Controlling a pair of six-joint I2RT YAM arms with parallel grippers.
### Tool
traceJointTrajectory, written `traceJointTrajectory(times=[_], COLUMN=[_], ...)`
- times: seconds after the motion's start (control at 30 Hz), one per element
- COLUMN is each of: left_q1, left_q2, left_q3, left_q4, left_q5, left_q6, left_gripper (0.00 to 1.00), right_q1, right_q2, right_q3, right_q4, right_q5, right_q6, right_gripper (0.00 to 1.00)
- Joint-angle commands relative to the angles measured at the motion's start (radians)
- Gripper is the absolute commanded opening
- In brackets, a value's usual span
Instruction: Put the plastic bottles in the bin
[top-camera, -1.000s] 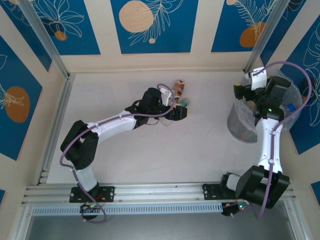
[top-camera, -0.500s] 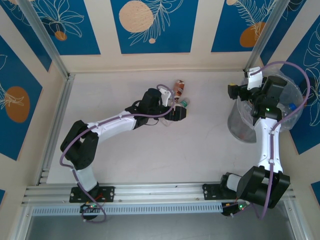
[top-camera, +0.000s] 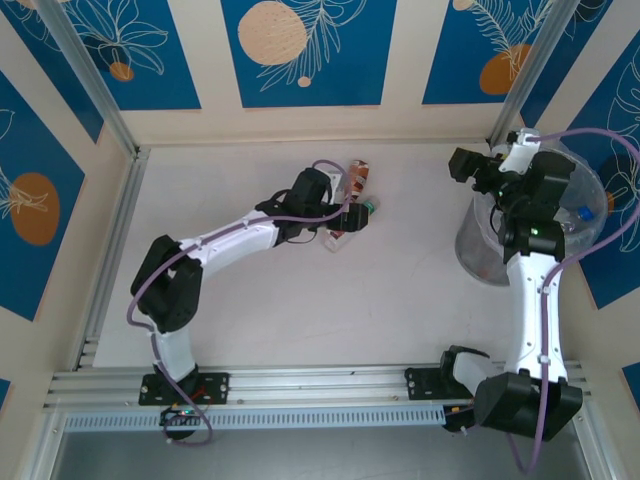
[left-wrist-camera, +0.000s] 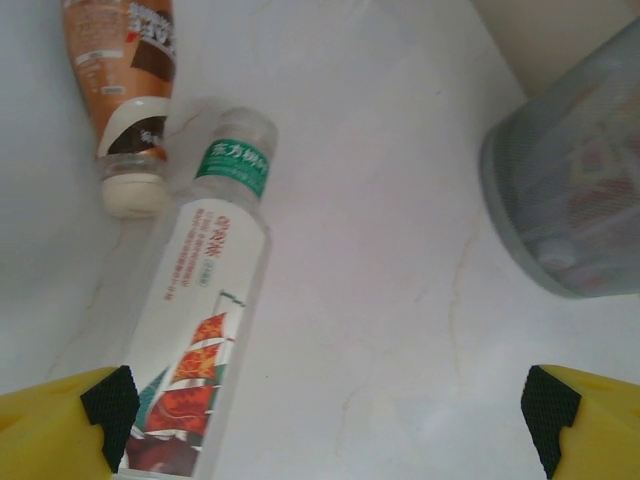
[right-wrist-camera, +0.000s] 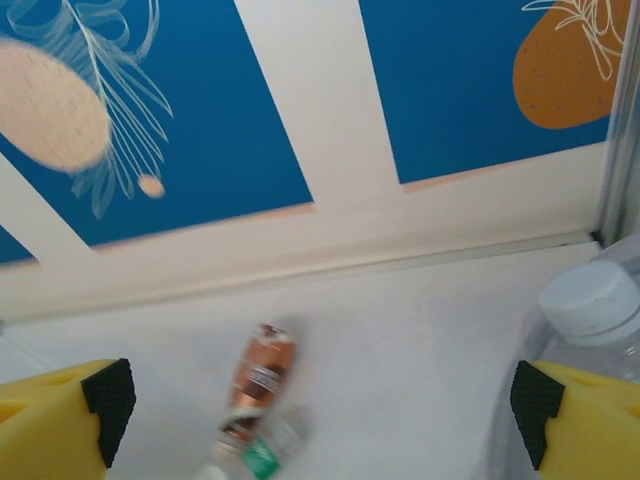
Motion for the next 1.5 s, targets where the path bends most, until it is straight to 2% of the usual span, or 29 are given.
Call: traceJointTrajectory(times=[0.0,0.1,0.17,0.43,0.6,0.83,1.03,1.17,1.33,1.47], left_q1=[0.009,0.009,0.018,0.023,0.012,-0.004,-0.026,-0.034,-0.035,-0.034], left_q2=[0.045,0.081,0.122,0.263,0.340,0.386,0.418,0.413,0.378,0.293], left_q3=[0.047,0.099,0.164,0.339,0.423,0.449,0.473,0.462,0.423,0.322], left_q4=[-0.130,-0.233,-0.336,-0.525,-0.610,-0.625,-0.624,-0.600,-0.561,-0.464], left_q5=[-0.051,-0.123,-0.168,-0.126,-0.168,-0.201,-0.213,-0.199,-0.181,-0.156], left_q6=[0.105,0.170,0.187,0.262,0.281,0.275,0.273,0.284,0.294,0.303], left_gripper=[0.99,1.00,1.00,1.00,1.00,0.95,0.82,0.66,0.58,0.54], right_q1=[0.009,0.014,0.028,0.077,0.083,0.090,0.109,0.151,0.178,0.195], right_q2=[-0.027,-0.030,-0.039,-0.131,-0.132,-0.128,-0.128,-0.122,-0.106,-0.072], right_q3=[-0.047,-0.026,-0.013,-0.075,-0.077,-0.102,-0.128,-0.131,-0.131,-0.117], right_q4=[0.050,-0.010,-0.052,-0.091,-0.124,-0.116,-0.090,-0.082,-0.083,-0.108], right_q5=[-0.106,-0.196,-0.209,-0.083,-0.069,0.012,-0.037,-0.038,-0.020,-0.015], right_q6=[0.192,0.173,0.159,0.130,0.122,0.156,0.158,0.130,0.131,0.204], right_gripper=[0.99,0.99,0.99,0.99,0.99,0.99,0.99,0.99,0.99,0.99])
